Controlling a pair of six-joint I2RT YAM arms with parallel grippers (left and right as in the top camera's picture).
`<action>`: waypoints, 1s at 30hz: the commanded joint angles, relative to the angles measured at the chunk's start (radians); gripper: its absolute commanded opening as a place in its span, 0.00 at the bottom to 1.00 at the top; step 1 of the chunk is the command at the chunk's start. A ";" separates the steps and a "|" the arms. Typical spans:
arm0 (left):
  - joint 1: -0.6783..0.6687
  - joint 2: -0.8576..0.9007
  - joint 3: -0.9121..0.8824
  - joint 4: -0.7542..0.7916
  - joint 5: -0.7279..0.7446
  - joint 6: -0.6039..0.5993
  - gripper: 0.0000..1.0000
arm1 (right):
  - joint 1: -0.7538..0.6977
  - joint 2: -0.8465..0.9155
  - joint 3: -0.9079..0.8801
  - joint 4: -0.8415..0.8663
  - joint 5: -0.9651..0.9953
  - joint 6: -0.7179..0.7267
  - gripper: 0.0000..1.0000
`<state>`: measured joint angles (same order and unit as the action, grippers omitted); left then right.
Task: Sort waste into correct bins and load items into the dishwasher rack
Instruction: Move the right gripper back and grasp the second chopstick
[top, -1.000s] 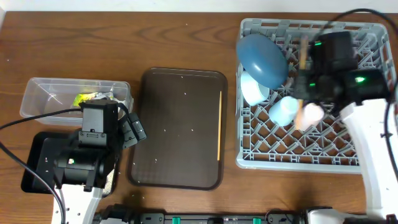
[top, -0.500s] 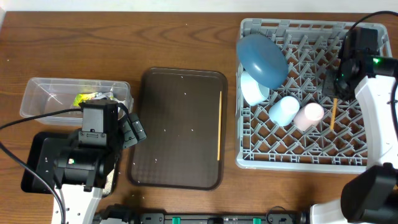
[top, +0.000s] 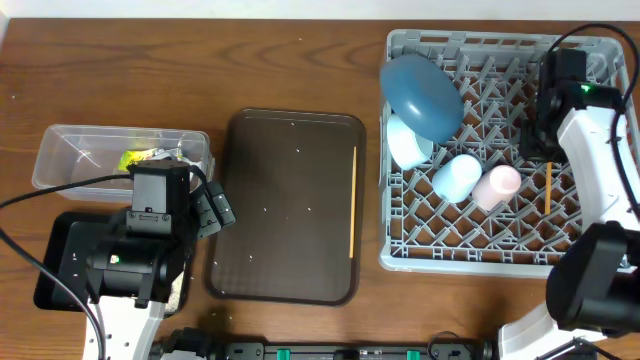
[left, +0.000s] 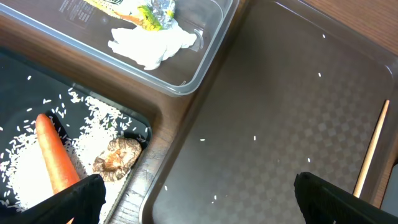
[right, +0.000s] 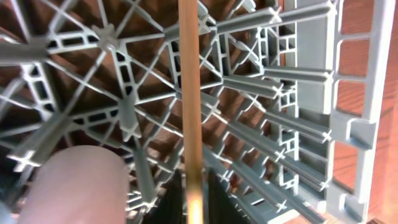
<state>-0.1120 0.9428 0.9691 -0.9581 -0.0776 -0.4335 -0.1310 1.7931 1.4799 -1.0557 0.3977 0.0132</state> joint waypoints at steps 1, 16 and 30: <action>0.005 0.004 0.009 0.001 0.002 0.002 0.98 | 0.000 0.021 -0.004 0.007 0.052 -0.031 0.31; 0.005 0.004 0.009 0.001 0.002 0.002 0.98 | 0.457 -0.152 0.094 0.060 -0.739 0.129 0.43; 0.005 0.004 0.009 0.001 0.002 0.002 0.98 | 0.807 0.166 0.079 0.143 -0.376 0.621 0.20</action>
<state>-0.1120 0.9447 0.9691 -0.9581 -0.0780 -0.4335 0.6479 1.8908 1.5684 -0.9218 -0.0525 0.5312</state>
